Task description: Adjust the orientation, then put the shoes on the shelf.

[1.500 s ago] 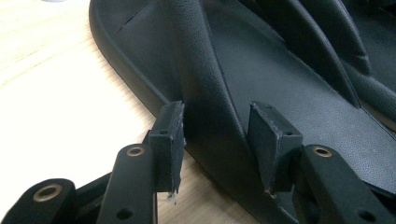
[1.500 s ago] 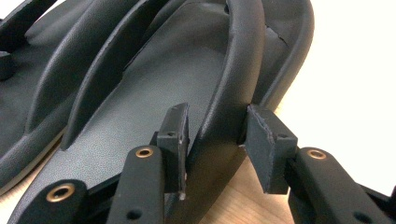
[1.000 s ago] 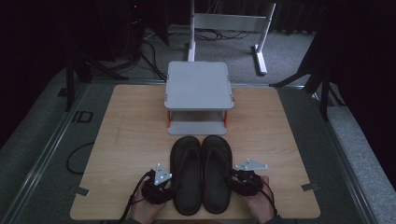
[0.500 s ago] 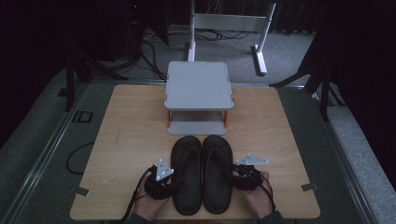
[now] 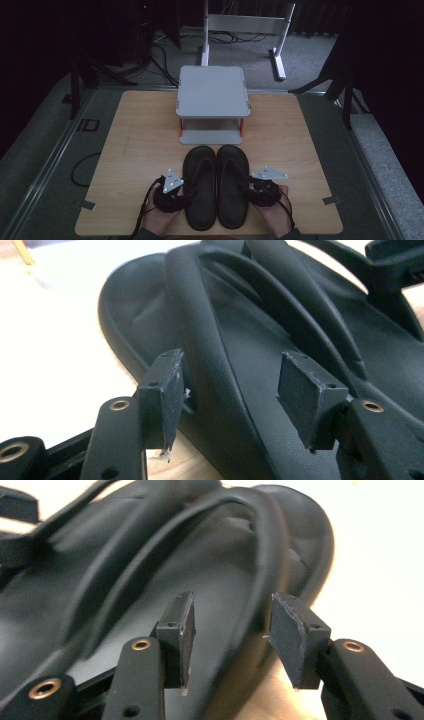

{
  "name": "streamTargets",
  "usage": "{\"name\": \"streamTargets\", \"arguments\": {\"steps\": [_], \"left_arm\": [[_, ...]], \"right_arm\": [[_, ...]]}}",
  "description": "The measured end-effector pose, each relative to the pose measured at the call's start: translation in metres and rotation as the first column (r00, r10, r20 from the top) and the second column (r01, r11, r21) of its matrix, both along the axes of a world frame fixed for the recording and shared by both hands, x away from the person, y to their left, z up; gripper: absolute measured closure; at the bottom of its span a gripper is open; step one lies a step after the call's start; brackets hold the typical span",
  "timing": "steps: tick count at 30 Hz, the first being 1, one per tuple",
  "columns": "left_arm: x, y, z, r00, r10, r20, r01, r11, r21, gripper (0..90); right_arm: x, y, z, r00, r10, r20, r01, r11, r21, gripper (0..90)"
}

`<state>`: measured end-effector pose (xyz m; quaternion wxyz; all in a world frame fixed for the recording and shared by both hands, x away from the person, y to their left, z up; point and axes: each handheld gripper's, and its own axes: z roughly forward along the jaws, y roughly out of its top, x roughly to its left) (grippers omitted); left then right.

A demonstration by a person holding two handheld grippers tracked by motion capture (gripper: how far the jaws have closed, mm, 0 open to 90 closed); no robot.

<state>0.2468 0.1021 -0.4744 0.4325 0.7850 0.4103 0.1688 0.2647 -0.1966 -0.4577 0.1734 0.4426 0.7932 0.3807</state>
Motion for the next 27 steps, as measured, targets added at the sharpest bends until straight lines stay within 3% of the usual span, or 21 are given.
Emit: {"name": "streamTargets", "arguments": {"steps": [3, 10, 19, 27], "left_arm": [[-0.001, 0.004, 0.002, 0.9999, 0.01, 0.013, -0.01, 0.9999, 0.0, 43.6], [-0.003, 0.014, 0.005, 0.999, 0.034, 0.029, -0.033, 0.9993, -0.015, 43.1], [-0.003, 0.026, 0.007, 0.9966, 0.073, 0.037, -0.072, 0.9971, -0.025, 43.1], [-0.002, 0.027, 0.006, 0.9965, 0.076, 0.034, -0.075, 0.997, -0.021, 43.1]], "right_arm": [[-0.009, 0.008, 0.005, 0.9995, 0.014, 0.029, -0.014, 0.9997, -0.021, 50.1], [-0.025, 0.026, 0.01, 0.9968, 0.063, 0.048, -0.063, 0.998, -0.005, 46.4], [-0.022, 0.051, -0.002, 0.997, 0.076, 0.013, -0.076, 0.9971, 0.005, 32.3], [-0.015, 0.065, -0.007, 0.9976, 0.068, 0.008, -0.068, 0.9977, -0.003, 30.0]]}}
